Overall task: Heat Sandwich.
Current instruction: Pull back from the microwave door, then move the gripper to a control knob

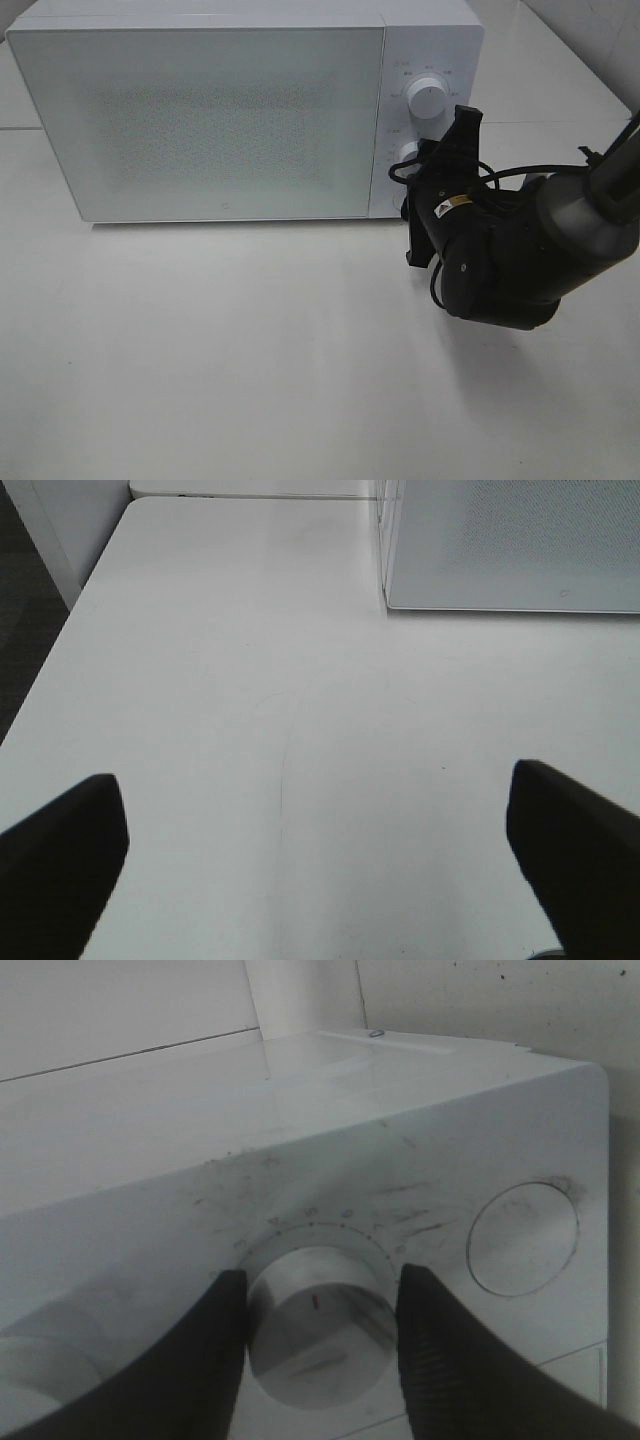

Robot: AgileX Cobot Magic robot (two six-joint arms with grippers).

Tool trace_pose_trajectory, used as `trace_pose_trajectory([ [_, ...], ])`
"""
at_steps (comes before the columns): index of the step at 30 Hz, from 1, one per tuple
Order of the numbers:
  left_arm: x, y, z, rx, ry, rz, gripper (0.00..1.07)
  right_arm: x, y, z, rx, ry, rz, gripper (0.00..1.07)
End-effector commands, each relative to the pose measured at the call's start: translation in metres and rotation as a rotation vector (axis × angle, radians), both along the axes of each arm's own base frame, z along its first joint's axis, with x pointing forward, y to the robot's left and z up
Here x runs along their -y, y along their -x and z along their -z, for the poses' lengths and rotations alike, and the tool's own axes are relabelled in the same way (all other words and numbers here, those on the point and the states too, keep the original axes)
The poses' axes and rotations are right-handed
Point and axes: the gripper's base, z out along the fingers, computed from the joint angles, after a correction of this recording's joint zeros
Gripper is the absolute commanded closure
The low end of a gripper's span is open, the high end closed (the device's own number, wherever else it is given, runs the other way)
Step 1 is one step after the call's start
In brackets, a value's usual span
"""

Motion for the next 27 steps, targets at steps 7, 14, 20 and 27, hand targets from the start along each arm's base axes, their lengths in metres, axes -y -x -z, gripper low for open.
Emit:
trace_pose_trajectory([
  [7, 0.0001, 0.0026, -0.0004, 0.029, -0.001, -0.003, 0.09, -0.0288, -0.0004, -0.0172, 0.112, 0.046, -0.227, 0.91],
  [14, 0.0001, 0.0026, -0.0004, 0.029, -0.001, -0.003, 0.09, -0.0273, -0.0007, -0.0167, 0.106, 0.047, -0.209, 0.66],
  [20, 0.0001, 0.0026, -0.0004, 0.029, -0.001, -0.003, 0.09, -0.0248, -0.0012, -0.0161, 0.102, 0.074, -0.186, 0.48],
  [27, 0.0001, 0.0026, -0.0004, 0.029, -0.001, -0.003, 0.09, -0.0239, -0.0009, -0.0151, 0.098, 0.103, -0.185, 0.31],
])
